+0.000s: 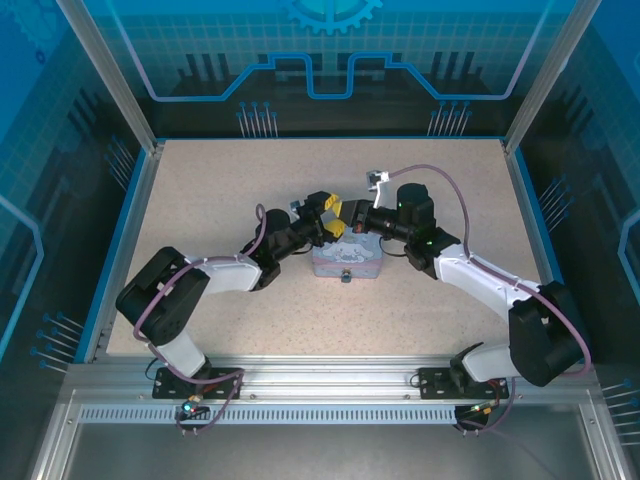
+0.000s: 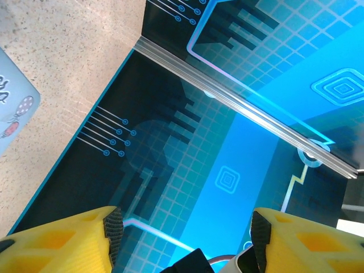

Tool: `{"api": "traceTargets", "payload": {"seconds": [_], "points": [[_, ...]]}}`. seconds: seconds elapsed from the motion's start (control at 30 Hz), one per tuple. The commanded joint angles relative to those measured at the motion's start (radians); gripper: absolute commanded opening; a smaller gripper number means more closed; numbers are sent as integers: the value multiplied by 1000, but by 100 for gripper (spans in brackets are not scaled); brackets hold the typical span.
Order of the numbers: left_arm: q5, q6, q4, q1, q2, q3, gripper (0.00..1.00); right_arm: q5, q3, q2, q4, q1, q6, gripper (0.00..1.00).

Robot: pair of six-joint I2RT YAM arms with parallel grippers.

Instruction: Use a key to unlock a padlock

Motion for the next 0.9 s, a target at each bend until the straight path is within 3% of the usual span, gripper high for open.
{"api": "traceTargets", "payload": {"seconds": [0.0,0.37,0.87], "points": [[-19,-42,70,-12,-5,29,62,10,-8,12,41,8,-21,0],[-28,-41,81,-11,12,19,43,15,-55,-11,37,2,-31,0],[-37,-32,68,-12,18,8,33,16,-69,-30,36,-12,-26,0]]}}
